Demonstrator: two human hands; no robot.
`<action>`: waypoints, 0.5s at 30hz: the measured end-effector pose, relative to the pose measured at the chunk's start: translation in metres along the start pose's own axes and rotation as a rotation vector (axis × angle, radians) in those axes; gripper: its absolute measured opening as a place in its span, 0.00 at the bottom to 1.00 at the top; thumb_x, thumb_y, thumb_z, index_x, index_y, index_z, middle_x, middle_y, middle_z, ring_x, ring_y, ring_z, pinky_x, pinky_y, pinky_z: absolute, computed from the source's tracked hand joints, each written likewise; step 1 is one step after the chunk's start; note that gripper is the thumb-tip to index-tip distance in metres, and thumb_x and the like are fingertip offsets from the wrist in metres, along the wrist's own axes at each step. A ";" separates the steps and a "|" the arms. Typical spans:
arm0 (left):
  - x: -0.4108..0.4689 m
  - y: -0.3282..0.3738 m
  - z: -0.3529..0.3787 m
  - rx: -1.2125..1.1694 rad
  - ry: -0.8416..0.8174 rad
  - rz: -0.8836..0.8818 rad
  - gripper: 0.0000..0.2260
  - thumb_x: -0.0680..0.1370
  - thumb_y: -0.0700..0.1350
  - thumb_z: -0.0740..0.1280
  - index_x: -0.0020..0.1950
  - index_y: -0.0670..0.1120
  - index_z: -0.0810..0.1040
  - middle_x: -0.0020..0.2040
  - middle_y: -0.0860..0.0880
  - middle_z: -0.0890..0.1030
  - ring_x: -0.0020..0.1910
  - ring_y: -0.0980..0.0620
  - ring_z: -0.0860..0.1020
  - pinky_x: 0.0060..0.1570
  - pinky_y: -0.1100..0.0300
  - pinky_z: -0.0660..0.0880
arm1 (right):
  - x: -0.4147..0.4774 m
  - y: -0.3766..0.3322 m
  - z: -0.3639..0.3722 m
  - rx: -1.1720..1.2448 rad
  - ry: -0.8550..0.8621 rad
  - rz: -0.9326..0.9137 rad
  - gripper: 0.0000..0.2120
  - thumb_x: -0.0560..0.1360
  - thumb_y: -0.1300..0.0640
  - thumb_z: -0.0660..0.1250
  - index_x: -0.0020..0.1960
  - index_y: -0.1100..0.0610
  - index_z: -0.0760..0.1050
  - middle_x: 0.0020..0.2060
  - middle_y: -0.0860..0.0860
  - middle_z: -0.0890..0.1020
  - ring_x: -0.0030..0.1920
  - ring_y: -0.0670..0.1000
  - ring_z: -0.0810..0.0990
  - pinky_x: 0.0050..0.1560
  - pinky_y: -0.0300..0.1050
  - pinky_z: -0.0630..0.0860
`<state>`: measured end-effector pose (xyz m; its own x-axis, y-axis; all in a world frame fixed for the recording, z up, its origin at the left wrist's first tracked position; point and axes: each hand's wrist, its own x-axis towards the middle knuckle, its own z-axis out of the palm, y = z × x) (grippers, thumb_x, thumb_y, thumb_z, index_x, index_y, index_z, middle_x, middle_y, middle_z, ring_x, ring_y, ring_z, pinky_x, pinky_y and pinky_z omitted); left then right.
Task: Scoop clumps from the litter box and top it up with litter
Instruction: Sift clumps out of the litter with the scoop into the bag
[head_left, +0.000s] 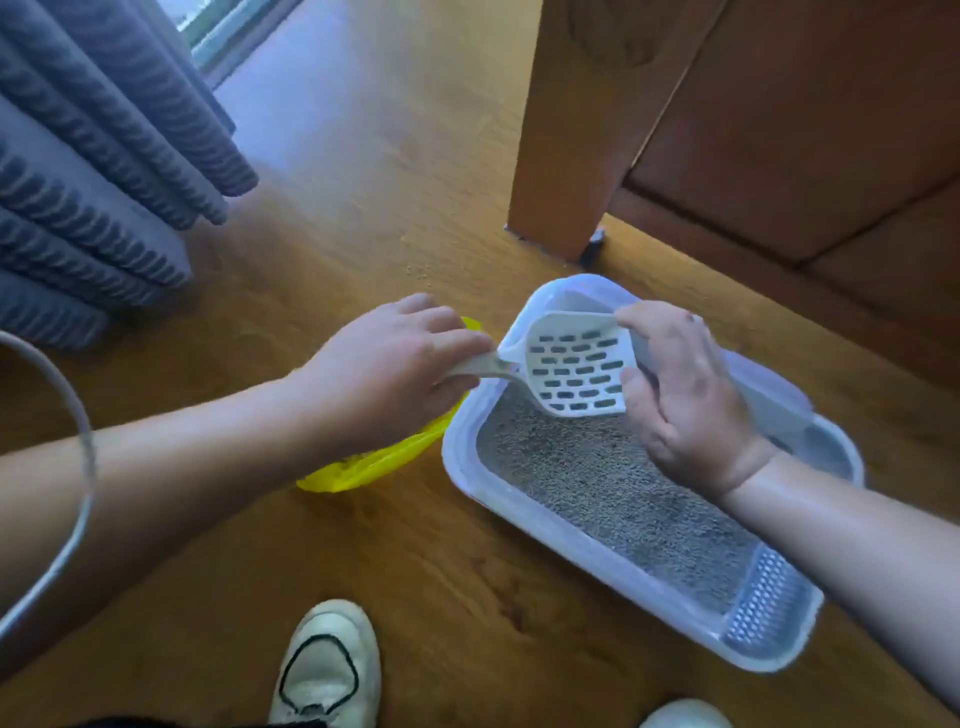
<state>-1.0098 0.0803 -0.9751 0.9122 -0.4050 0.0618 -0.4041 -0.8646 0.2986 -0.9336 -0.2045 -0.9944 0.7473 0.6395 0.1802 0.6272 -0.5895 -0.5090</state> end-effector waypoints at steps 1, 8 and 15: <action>0.017 0.012 0.005 0.029 -0.001 0.082 0.13 0.78 0.52 0.63 0.58 0.49 0.80 0.44 0.49 0.79 0.41 0.44 0.73 0.43 0.52 0.73 | -0.013 0.010 -0.007 -0.025 -0.005 0.032 0.21 0.77 0.58 0.57 0.67 0.65 0.71 0.63 0.58 0.75 0.65 0.57 0.71 0.71 0.50 0.63; 0.103 0.096 0.084 0.138 -0.307 0.383 0.13 0.79 0.50 0.64 0.63 0.53 0.75 0.51 0.52 0.78 0.53 0.47 0.74 0.48 0.53 0.71 | -0.112 0.066 -0.027 -0.174 -0.205 0.332 0.21 0.78 0.55 0.56 0.69 0.61 0.69 0.65 0.56 0.73 0.68 0.57 0.70 0.74 0.48 0.59; 0.121 0.108 0.148 0.162 -0.531 0.143 0.18 0.80 0.46 0.62 0.70 0.51 0.67 0.61 0.48 0.74 0.60 0.46 0.71 0.54 0.52 0.68 | -0.140 0.061 -0.016 -0.186 -0.312 0.468 0.22 0.78 0.53 0.56 0.71 0.56 0.66 0.68 0.52 0.69 0.72 0.54 0.64 0.75 0.53 0.60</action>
<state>-0.9536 -0.1063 -1.0765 0.7056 -0.5791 -0.4083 -0.5645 -0.8077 0.1701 -0.9965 -0.3377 -1.0376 0.8715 0.3891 -0.2984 0.2955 -0.9023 -0.3138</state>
